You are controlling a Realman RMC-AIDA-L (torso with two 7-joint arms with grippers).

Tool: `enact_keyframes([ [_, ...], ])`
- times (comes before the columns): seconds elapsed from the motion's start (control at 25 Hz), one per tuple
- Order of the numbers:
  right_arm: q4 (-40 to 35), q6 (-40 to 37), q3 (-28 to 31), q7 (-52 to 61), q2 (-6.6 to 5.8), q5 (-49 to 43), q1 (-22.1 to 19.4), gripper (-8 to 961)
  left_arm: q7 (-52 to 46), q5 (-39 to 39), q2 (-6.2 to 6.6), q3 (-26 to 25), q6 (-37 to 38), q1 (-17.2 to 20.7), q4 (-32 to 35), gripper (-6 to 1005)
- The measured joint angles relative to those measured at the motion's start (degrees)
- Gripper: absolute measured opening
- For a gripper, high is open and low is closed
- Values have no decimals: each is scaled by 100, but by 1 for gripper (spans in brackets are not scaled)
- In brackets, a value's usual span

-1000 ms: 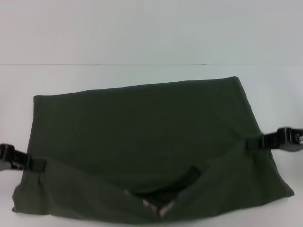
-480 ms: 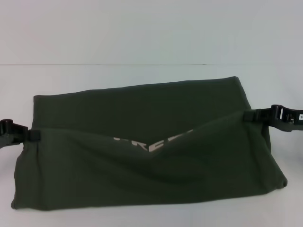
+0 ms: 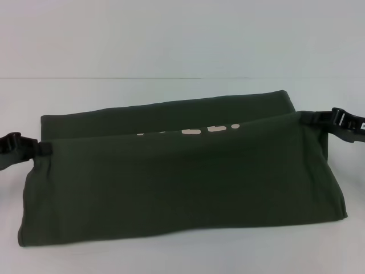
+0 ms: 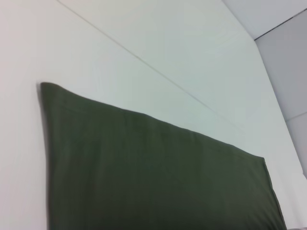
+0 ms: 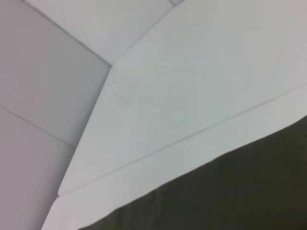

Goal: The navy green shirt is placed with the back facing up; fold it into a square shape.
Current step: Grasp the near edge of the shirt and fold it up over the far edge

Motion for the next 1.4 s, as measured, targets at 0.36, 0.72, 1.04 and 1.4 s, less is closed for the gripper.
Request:
enact_keyframes([
  [0.36,100,609,27,-387,241,44,114,37,284,-254,-263,54,-638,-133,-12,52],
  [0.72,110,840,-9,-698,295,592,116,38,508,-485,-435,67,-1251,-278,-16,52],
  [1.04,108,1272,-20,-954,398,725,337,39,675,-671,-522,72,-1651,-430,-5,53],
  [1.4,108,1955,-167,-1142,489,727,593,39,860,-735,-681,77,-2291,-602,-27,53],
])
